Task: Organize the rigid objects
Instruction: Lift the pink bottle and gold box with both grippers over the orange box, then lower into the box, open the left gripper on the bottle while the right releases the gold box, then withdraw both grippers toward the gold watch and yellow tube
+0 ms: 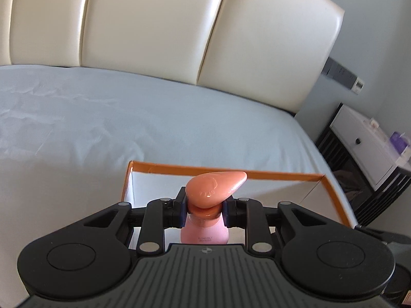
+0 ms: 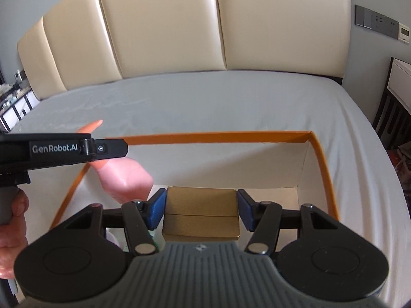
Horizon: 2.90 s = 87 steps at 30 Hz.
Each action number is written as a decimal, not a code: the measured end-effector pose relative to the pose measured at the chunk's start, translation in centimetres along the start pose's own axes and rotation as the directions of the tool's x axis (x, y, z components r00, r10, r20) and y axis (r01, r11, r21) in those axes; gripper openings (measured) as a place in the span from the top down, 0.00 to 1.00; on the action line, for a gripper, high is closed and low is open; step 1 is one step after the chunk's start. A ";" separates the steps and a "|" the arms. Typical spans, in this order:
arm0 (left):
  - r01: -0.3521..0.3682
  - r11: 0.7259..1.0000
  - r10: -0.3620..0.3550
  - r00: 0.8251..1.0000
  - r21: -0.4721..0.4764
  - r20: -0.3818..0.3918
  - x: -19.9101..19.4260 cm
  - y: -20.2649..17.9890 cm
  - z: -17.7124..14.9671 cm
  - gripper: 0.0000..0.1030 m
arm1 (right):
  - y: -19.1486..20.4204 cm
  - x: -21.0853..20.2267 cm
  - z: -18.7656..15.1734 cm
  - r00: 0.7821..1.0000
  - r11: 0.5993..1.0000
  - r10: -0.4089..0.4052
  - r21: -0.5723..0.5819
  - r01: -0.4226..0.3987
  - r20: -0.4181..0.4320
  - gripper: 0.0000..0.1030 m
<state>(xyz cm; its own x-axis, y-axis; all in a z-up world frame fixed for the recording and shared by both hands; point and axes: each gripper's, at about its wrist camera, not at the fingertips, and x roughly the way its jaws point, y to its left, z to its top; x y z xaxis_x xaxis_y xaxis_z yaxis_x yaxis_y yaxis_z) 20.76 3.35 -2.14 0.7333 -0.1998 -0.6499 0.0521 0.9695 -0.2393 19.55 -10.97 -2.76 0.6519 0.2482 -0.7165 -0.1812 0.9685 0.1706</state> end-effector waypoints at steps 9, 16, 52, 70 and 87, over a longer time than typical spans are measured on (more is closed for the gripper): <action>-0.064 0.995 0.071 0.993 0.078 -0.092 2.2 -0.5 -1.5 0.73 | 0.4 2.3 0.0 0.997 1.000 -0.014 -0.004 0.014 -0.071 0.43; -0.072 0.995 0.079 0.990 0.062 -0.118 2.0 0.3 -1.7 0.72 | 0.6 3.5 0.3 0.995 1.000 -0.022 -0.014 0.020 -0.096 0.43; -0.037 0.999 0.037 0.999 -0.010 0.018 -0.7 1.7 -0.7 0.30 | 5.8 5.9 0.5 0.983 0.978 -0.108 -0.193 0.079 -0.146 0.43; -0.043 0.999 0.043 0.999 0.001 0.000 -1.9 1.2 -1.5 0.30 | 5.9 3.0 0.5 0.991 0.977 -0.094 -0.202 0.073 -0.095 0.37; -0.062 0.993 0.060 0.998 0.099 0.026 -5.8 -2.5 -3.5 0.30 | 4.0 -4.3 -2.9 0.994 0.970 -0.094 -0.220 0.104 0.052 0.37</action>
<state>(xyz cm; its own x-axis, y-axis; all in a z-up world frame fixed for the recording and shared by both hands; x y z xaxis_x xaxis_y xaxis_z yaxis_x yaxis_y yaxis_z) 14.01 1.57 -0.32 0.7522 -0.1374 -0.6444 0.0733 0.9894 -0.1254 13.87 -8.26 -0.92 0.7033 0.1562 -0.6936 -0.2700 0.9612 -0.0573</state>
